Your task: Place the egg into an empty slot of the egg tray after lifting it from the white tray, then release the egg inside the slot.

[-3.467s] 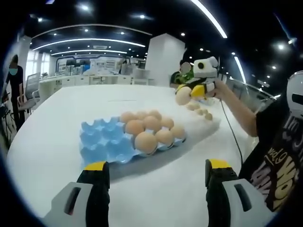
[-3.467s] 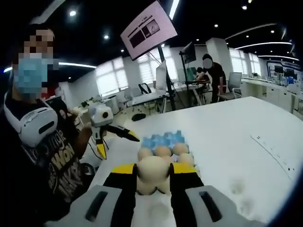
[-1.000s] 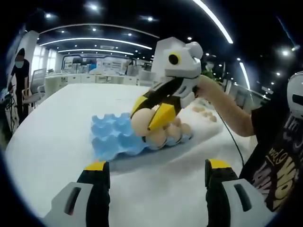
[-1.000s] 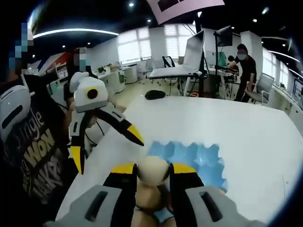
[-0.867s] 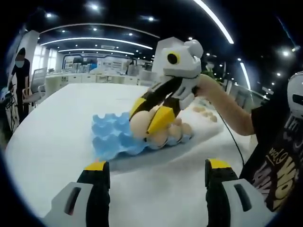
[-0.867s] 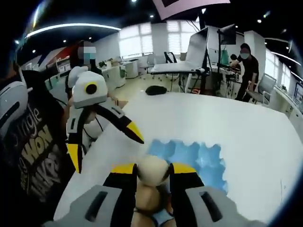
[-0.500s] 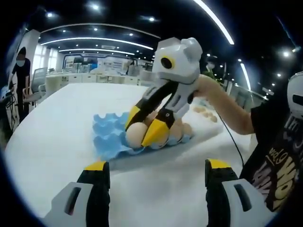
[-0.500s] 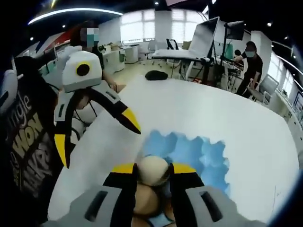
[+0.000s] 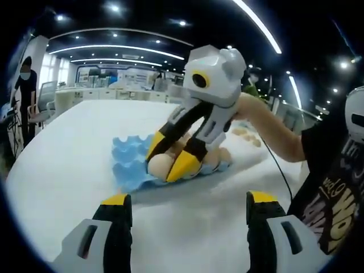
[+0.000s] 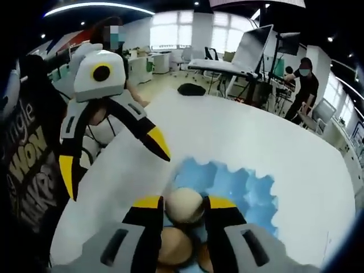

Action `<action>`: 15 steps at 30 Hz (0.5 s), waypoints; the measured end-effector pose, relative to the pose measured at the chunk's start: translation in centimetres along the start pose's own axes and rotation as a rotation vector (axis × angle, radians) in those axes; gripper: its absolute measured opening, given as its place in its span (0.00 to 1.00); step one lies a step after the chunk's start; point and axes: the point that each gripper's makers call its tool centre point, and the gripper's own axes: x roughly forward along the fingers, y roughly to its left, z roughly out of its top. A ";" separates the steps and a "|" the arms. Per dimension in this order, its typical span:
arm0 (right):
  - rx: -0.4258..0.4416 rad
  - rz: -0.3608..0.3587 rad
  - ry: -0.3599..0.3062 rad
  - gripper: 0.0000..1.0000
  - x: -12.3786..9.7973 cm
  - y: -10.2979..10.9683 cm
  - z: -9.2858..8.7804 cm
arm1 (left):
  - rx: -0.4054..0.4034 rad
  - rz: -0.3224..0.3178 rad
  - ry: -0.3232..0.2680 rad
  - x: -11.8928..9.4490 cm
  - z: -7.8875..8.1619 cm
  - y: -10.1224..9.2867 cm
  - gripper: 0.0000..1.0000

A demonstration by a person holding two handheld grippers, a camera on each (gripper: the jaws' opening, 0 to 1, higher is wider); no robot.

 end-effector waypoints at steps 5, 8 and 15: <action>-0.010 -0.001 -0.002 0.35 -0.3 0.2 -0.1 | 0.005 0.001 0.001 0.0 0.1 -0.1 0.84; -0.019 -0.008 -0.015 0.38 -0.7 0.1 -0.1 | 0.009 0.001 0.004 0.0 0.2 -0.1 0.84; -0.010 -0.037 -0.042 0.38 -2.4 -0.4 -0.2 | 0.020 0.000 0.006 0.1 0.5 -0.3 0.84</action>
